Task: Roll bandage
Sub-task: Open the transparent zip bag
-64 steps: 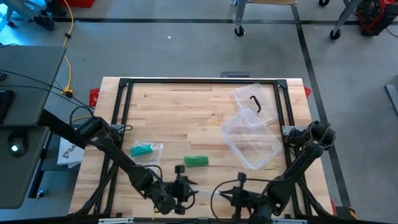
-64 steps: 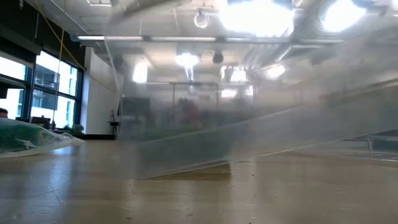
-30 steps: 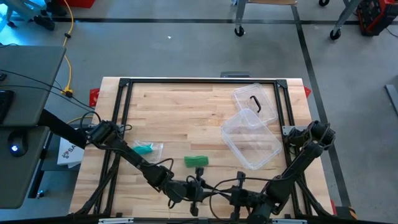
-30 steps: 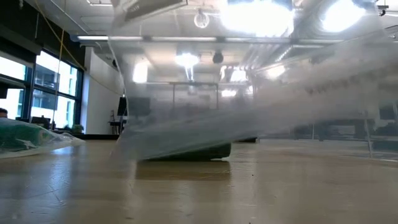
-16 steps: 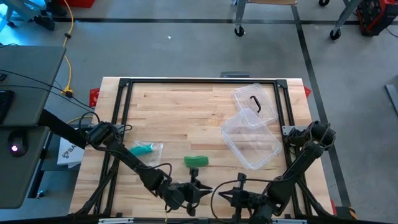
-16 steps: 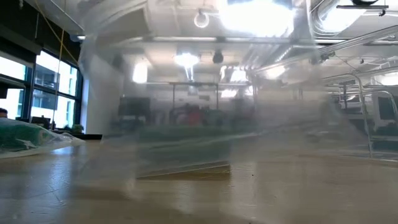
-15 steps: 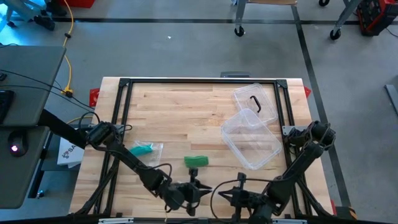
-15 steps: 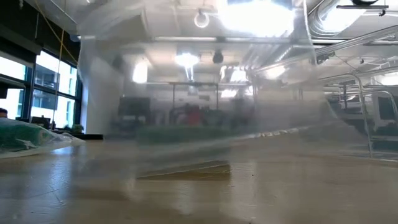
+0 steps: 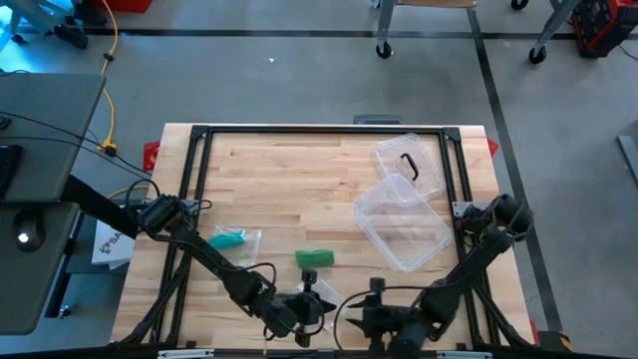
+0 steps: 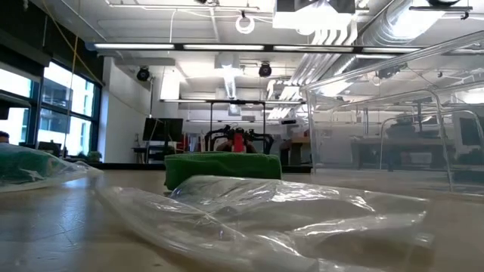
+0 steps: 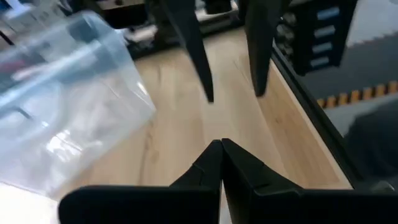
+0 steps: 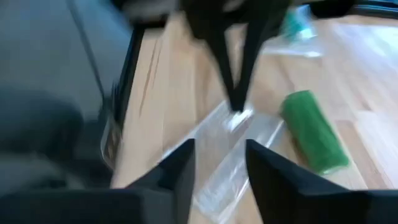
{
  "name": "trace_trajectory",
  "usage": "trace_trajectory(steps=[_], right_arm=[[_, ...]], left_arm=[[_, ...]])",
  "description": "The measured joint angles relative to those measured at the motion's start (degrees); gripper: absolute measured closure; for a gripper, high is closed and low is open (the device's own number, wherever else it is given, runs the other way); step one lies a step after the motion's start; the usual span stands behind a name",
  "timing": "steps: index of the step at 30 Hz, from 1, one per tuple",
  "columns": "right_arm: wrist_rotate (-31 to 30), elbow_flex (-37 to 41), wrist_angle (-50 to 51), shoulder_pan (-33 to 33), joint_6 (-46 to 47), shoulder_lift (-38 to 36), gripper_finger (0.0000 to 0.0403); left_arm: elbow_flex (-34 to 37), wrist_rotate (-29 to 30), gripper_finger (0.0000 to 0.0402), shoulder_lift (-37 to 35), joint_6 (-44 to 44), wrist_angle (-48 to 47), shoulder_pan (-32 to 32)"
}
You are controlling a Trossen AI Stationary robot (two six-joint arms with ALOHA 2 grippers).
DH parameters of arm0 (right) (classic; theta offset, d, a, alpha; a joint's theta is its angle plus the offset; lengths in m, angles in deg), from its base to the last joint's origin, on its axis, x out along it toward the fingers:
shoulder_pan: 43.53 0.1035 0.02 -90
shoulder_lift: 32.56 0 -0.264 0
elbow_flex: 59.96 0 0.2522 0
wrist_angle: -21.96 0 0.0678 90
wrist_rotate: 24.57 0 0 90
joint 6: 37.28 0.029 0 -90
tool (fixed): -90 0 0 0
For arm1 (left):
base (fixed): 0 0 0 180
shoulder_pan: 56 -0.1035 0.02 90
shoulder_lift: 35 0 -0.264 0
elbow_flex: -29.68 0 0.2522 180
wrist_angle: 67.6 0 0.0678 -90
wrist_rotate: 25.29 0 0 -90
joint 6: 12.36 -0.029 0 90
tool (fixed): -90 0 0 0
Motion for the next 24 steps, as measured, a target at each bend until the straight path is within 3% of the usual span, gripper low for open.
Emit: trace_trajectory(steps=[3, 6, 12, 17, 24], right_arm=[[7.27, -0.03, -1.47, -1.29, -9.25, 4.38, 0.0243], [16.17, 0.05, -4.93, -3.29, -15.17, 9.4, 0.0236], [23.99, -2.12, -3.83, -8.01, -23.53, 13.32, 0.0265], [31.26, -2.3, -3.75, -9.98, -35.89, 13.38, 0.0284], [44.03, -2.44, -4.82, -14.18, -34.71, 17.11, 0.0302]], left_arm=[[0.0, -1.56, 0.0395, -0.16, 3.07, -4.55, -0.09], [0.02, -1.85, 0.0393, -0.62, 8.6, -10.19, -0.09], [0.04, -8.95, 0.0392, -0.73, 20.85, -19.31, -0.12], [0.15, -13.0, 0.0392, -0.42, 24.65, -22.59, -0.38], [0.15, -12.99, 0.0392, -0.42, 24.71, -21.9, 0.74]])
